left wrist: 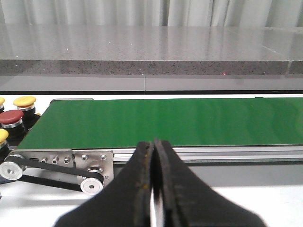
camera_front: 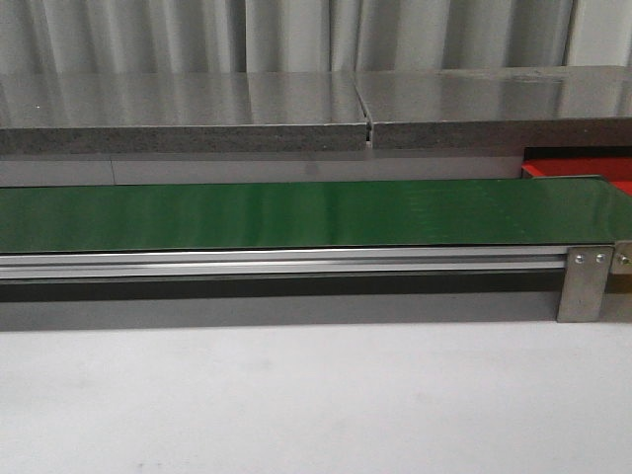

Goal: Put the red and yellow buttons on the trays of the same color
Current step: 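Move the left gripper down over the cluster of red and yellow buttons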

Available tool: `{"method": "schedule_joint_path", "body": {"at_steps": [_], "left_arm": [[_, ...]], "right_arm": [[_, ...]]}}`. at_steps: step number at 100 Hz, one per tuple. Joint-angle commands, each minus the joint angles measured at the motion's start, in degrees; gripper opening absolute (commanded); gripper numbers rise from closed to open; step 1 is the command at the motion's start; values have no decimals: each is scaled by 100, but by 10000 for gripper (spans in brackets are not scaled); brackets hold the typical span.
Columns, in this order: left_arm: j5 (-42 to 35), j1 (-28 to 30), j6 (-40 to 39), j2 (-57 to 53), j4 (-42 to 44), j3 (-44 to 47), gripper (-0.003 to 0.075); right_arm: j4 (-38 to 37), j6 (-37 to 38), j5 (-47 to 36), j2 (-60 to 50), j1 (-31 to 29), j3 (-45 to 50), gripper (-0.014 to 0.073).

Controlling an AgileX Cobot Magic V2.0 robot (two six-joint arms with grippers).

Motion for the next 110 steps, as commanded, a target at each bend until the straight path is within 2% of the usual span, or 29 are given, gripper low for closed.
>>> {"method": "schedule_joint_path", "body": {"at_steps": [1,24,44,50,65,76,90,110], "left_arm": [[-536,-54,-72,-232,-44,183,-19],[-864,-54,-72,-232,-44,183,-19],[-1952,-54,-72,-232,-434,62,-19],[-1655,-54,-72,-221,-434,-142,-19],[-223,-54,-72,40,-312,-927,-19],[310,-54,-72,443,-283,-1413,-19],[769,-54,-72,1071,-283,-1950,-19],[950,-54,-60,1755,-263,-2398,-19]], "right_arm": [[-54,-17,-438,-82,-27,-56,-66],[-54,-17,-438,-82,-27,-56,-66],[-54,-17,-438,-82,-27,-56,-66],[-54,-17,-438,-82,-27,-56,-66],[-54,-17,-438,-82,-27,-56,-66],[-54,-17,-438,-82,-27,-56,-66],[-54,-17,-438,-82,-27,-56,-66],[-54,-17,-438,-82,-27,-56,-66]]}}
